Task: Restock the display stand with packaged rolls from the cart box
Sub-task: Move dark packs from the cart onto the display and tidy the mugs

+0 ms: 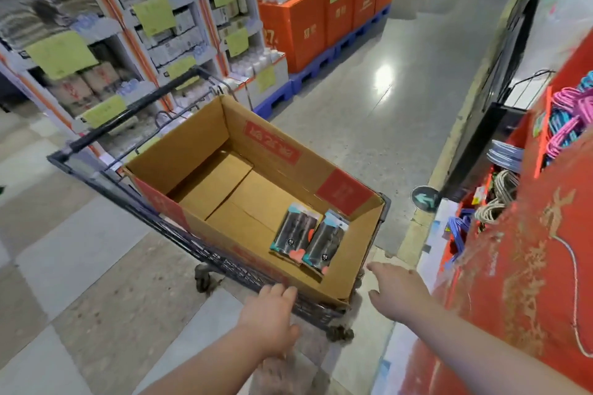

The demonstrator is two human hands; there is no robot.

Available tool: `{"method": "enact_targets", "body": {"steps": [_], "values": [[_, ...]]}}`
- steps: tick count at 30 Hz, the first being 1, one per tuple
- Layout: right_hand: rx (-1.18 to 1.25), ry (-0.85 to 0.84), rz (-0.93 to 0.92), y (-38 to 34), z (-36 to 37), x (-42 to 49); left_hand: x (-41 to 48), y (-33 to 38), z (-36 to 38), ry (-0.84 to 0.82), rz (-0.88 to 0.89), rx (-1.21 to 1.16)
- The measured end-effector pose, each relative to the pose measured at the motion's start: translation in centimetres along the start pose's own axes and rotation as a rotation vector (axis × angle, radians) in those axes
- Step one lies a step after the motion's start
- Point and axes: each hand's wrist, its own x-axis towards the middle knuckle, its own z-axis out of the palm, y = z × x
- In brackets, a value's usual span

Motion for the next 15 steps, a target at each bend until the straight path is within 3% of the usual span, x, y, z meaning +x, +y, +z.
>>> {"method": "enact_targets", "body": {"steps": [8, 15], "values": [[0.069, -0.147, 0.133, 1.0, 2.4, 4.1, 10.6, -2.1, -6.2, 0.050, 0.153, 0.072], [0.135, -0.158, 0.218, -1.4, 0.5, 10.2, 20.4, -6.3, -9.4, -0.063, 0.211, 0.065]]}}
